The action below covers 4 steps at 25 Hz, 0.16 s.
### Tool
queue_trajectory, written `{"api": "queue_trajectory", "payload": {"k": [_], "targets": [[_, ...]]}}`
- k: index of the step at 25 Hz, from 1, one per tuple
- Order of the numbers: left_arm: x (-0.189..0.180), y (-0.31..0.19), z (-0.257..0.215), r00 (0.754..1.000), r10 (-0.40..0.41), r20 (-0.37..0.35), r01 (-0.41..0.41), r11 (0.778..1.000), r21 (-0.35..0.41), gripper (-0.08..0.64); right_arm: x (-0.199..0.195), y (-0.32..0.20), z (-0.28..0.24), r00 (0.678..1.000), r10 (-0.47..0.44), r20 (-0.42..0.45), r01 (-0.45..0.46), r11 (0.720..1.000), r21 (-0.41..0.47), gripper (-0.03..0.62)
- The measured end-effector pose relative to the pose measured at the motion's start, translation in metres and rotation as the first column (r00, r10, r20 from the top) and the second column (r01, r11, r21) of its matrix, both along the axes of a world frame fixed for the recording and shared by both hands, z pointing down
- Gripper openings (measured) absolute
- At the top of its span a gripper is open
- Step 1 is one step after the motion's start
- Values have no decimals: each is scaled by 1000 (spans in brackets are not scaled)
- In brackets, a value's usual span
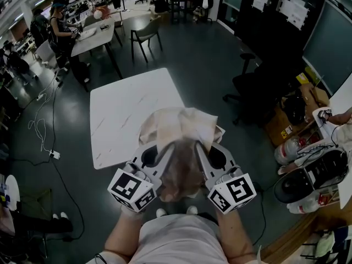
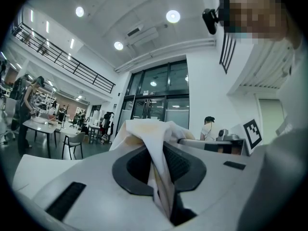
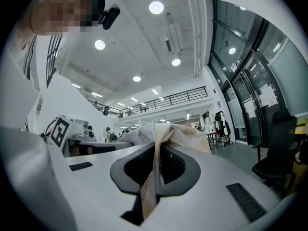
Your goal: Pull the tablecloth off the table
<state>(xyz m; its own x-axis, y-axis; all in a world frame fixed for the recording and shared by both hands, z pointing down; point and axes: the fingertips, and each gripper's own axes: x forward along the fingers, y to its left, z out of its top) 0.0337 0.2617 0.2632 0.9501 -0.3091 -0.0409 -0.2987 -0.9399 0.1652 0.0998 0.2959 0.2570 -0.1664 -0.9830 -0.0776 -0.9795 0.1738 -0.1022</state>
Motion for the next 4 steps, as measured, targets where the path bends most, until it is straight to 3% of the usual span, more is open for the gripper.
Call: {"api": "queue_trajectory", "payload": {"k": [4], "targets": [[1,3,2,1000,0,3,0,1000,0,48,1,2,2,1000,-1,11,1,1000,-3,37]]}}
